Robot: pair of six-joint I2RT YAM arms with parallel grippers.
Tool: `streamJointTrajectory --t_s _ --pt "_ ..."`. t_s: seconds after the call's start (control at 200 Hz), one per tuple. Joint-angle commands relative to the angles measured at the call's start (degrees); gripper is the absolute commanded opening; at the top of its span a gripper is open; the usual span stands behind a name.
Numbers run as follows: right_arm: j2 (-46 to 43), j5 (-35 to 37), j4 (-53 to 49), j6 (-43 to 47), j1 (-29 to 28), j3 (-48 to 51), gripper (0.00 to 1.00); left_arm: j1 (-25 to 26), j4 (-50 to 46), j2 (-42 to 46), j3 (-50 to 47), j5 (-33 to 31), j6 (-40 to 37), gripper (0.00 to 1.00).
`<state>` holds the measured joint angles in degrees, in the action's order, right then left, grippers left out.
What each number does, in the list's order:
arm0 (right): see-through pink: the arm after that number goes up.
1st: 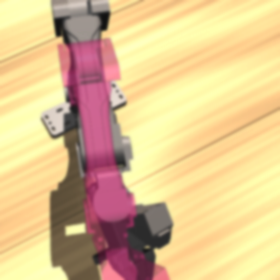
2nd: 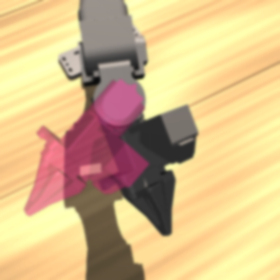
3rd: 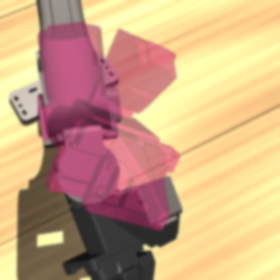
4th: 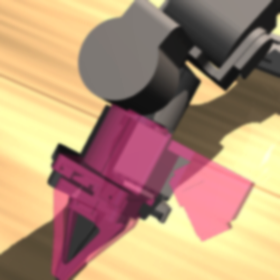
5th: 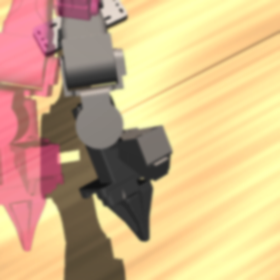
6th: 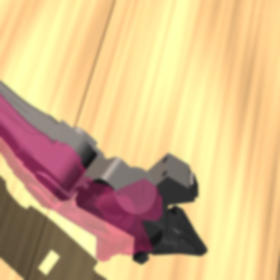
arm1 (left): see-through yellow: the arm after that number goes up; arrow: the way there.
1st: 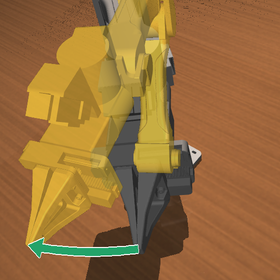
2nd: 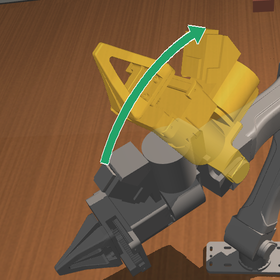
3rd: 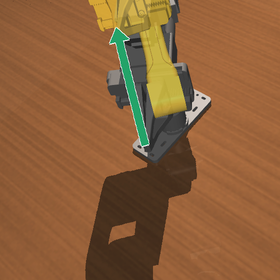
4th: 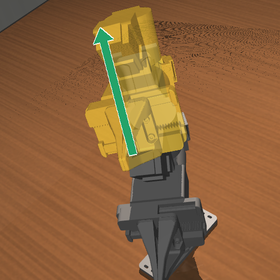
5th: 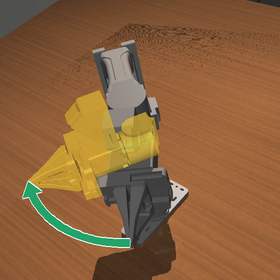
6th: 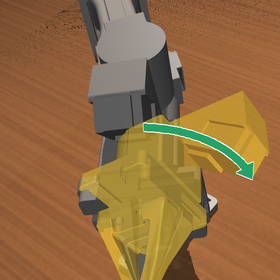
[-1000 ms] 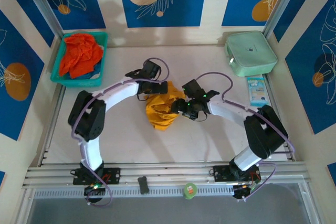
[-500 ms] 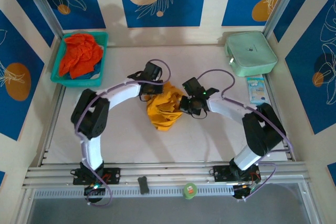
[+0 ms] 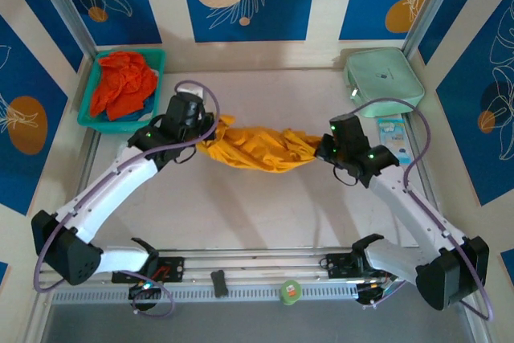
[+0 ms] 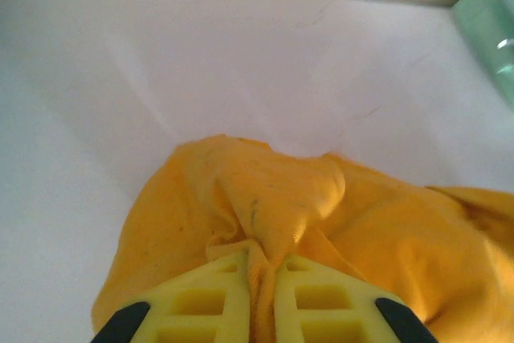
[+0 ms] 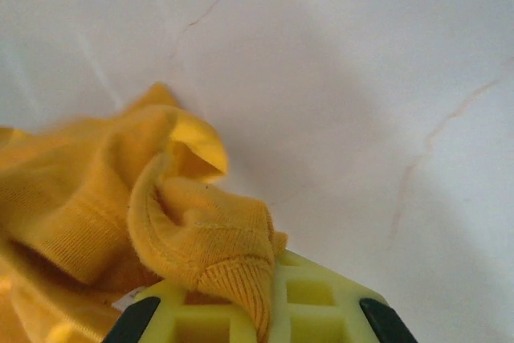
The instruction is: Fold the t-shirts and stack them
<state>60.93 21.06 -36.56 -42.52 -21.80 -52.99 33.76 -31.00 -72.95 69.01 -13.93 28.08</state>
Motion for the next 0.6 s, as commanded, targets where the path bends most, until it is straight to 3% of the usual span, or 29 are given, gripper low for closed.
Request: streamJointTrajectory --t_s 0.0,0.075,0.2,0.32,0.595 --pt "-0.4 -0.3 -3.3 2.1 2.7 2.6 0.00 -0.2 -5.3 1.1 -5.9 -2.7 0.9 0.17" --pt "1.2 -1.6 -4.8 2.0 5.2 3.0 0.00 -0.2 -5.3 1.4 -9.9 -2.5 2.5 0.27" --pt "5.3 -8.1 -6.0 1.1 10.4 4.3 0.00 0.3 -3.8 1.6 -15.2 0.7 5.7 0.54" --pt "6.9 -10.8 -4.9 2.1 11.4 5.9 0.00 1.1 -3.3 2.7 -17.2 1.6 7.3 0.76" --pt "2.0 -9.7 -7.3 6.7 10.2 3.9 0.03 0.9 -4.7 -2.2 -12.9 -3.4 5.8 0.99"
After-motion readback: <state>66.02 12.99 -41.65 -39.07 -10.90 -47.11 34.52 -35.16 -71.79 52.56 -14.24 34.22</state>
